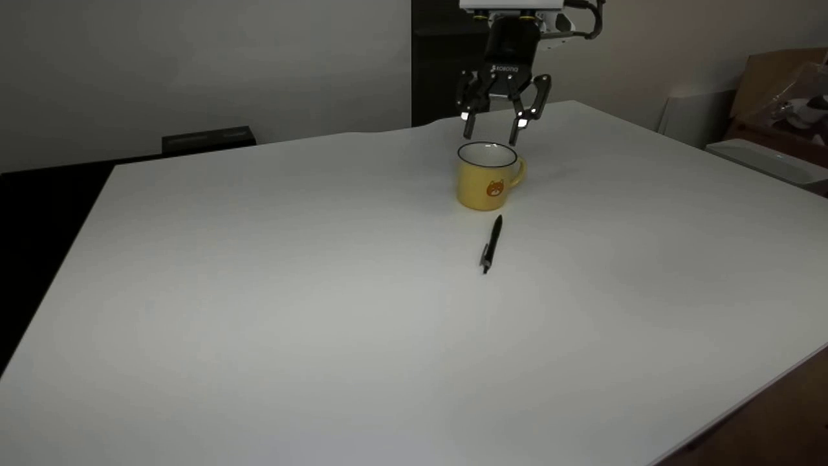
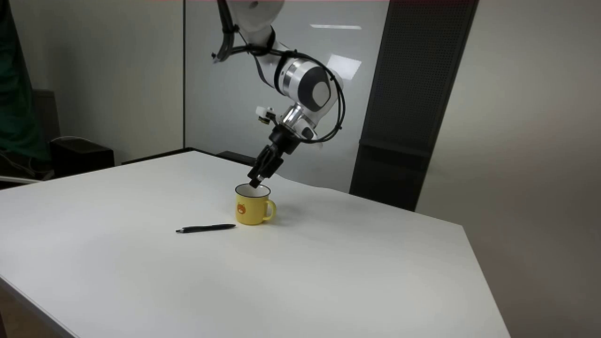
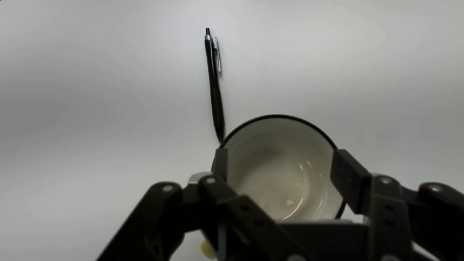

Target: Put the pen in the cup

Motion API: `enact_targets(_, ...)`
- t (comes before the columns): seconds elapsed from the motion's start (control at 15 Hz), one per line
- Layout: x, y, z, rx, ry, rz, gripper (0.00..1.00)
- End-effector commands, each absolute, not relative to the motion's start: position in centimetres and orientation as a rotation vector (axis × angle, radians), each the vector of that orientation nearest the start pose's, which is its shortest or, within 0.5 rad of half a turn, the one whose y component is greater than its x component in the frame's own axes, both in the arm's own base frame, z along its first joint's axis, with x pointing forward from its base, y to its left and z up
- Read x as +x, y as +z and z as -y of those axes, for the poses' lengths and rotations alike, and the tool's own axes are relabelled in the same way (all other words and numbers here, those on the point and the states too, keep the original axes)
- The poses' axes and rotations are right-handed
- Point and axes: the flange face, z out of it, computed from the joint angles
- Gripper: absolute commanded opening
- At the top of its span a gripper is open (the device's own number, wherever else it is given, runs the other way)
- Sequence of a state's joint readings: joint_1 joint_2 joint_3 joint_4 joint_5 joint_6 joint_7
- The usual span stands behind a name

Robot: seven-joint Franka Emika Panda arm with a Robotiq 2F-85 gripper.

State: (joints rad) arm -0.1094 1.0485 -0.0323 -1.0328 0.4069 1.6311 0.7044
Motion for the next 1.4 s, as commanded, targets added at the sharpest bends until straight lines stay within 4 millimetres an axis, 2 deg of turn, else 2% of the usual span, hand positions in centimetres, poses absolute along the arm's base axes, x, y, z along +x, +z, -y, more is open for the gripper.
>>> enact_targets(0.0, 73.4, 18.7, 5.6, -2.491, 0.710, -1.297, 1.00)
enact_targets(0.2, 73.4, 20.4, 5.5, -2.567, 0.555, -1.250, 1.00)
enact_targets(0.47, 71.7, 23.6, 7.2, -2.738, 0.357, -1.162, 1.00)
enact_targets(0.73, 68.0, 26.3, 9.6, -2.909, 0.343, -1.165, 1.00)
enact_targets(0.93, 64.4, 26.9, 10.1, -3.005, 0.404, -1.089, 1.00)
enact_targets(1.07, 62.4, 26.3, 8.8, -3.041, 0.412, -0.970, 1.00)
enact_targets(1.33, 57.7, 24.3, 4.0, -3.087, 0.442, -0.662, 1.00)
